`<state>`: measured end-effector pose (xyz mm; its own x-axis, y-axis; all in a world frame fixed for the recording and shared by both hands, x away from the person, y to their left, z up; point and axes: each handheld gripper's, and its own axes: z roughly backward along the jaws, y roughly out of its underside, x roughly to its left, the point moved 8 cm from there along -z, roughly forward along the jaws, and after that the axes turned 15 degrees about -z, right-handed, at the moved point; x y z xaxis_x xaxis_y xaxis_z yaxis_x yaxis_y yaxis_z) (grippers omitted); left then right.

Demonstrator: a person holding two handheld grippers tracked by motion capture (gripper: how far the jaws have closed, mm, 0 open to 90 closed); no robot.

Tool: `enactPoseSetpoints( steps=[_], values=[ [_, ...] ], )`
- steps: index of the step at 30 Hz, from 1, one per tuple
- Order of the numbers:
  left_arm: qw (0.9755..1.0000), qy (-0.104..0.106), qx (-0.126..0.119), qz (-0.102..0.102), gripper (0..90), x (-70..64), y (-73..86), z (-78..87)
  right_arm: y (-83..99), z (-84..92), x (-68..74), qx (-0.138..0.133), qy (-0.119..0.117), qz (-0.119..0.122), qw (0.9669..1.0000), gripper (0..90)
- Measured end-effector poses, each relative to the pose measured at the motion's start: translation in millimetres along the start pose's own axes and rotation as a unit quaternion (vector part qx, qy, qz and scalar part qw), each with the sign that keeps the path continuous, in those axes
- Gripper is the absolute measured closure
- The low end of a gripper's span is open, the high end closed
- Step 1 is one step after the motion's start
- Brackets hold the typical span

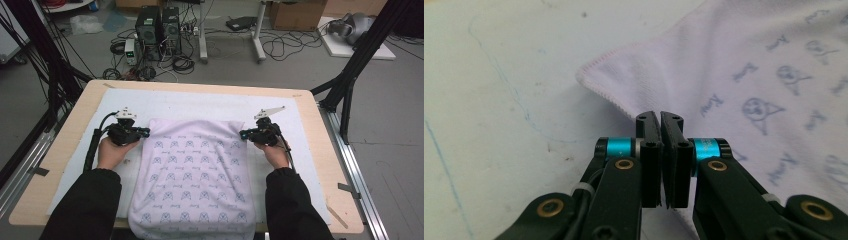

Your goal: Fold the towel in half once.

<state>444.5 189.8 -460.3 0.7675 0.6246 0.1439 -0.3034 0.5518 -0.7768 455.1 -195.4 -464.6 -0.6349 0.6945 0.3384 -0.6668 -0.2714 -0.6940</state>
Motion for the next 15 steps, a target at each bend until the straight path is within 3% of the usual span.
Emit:
enactPoseSetpoints(
  steps=[4,7,10,12,15],
  values=[
    [0.9996,0.011,-0.015,-0.021,86.7,-12.4,-5.8,24.2,-2.0,25.0,19.2,-0.01,-0.025,0.012,0.9996,85.9],
    [0.9987,0.017,-0.029,-0.037,86.7,-29.4,-3.8,41.4,3.8,42.4,38.7,-0.019,-0.04,0.029,0.9986,85.9],
    [0.9974,0.031,-0.038,-0.052,86.6,-52.0,8.6,55.0,22.3,56.8,55.7,-0.016,-0.052,0.038,0.9978,85.9],
    [0.9969,0.039,-0.047,-0.049,86.6,-65.7,20.3,62.7,40.9,61.9,64.6,-0.003,-0.058,0.039,0.9976,85.9],
    [0.9965,0.055,-0.041,-0.048,86.3,-84.1,41.2,69.8,70.4,64.3,72.7,0.01,-0.062,0.038,0.9973,85.7]
  ],
)
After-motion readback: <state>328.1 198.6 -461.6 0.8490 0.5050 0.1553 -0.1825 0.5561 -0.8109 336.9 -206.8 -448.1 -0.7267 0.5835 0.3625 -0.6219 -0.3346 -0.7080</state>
